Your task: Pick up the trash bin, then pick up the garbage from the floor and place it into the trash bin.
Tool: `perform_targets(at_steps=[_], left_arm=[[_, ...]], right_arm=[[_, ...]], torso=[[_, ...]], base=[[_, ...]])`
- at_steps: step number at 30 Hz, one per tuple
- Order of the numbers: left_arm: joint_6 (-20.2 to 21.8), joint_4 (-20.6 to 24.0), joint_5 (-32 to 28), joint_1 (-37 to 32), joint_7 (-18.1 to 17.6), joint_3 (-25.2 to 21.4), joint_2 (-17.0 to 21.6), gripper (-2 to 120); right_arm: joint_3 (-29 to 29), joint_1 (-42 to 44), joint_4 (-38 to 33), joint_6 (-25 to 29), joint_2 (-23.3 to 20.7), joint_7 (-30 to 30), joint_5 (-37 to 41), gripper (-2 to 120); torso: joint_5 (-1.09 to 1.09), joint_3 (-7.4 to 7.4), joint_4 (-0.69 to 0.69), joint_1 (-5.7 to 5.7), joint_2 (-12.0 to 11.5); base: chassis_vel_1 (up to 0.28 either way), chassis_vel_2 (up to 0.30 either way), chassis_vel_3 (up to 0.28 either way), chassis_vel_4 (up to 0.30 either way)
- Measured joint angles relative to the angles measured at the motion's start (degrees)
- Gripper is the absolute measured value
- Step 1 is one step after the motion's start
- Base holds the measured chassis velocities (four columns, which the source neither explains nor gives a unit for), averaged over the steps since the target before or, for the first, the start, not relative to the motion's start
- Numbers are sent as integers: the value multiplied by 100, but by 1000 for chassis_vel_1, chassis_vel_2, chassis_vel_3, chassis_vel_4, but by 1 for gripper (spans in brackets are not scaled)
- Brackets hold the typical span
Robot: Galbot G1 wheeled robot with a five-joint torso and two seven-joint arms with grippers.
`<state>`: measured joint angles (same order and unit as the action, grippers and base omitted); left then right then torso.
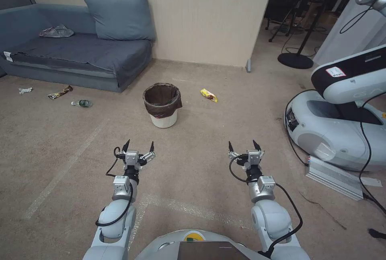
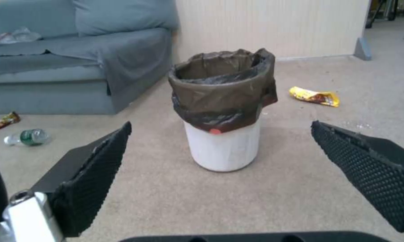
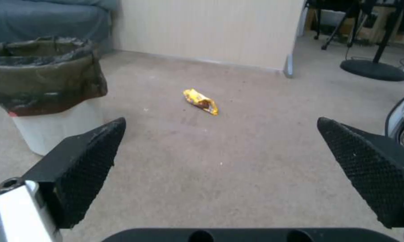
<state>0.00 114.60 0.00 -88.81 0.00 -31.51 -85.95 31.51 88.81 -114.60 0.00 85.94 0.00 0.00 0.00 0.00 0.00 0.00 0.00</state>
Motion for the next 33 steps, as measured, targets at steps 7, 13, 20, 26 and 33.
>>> perform_targets(at_steps=[7,13,20,26,33], left_arm=[[0,0,0,0,0,0,0,100],[0,0,0,0,0,0,0,100],[5,0,0,-2,-1,0,0,100],[578,632,0,-268,-185,-39,63,100],[1613,1759,10,-746,-529,-107,185,100]], right_arm=[[0,0,0,0,0,0,0,100],[0,0,0,0,0,0,0,100],[0,0,0,0,0,0,0,100],[179,265,-419,-133,139,134,-45,100],[700,1028,-1622,-548,537,540,-246,100]], torso=[[0,0,0,0,0],[0,0,0,0,0],[0,0,0,0,0],[0,0,1,0,0],[0,-1,-1,0,0]], base=[[0,0,0,0],[0,0,0,0],[0,0,0,0],[0,0,0,0],[0,0,0,0]])
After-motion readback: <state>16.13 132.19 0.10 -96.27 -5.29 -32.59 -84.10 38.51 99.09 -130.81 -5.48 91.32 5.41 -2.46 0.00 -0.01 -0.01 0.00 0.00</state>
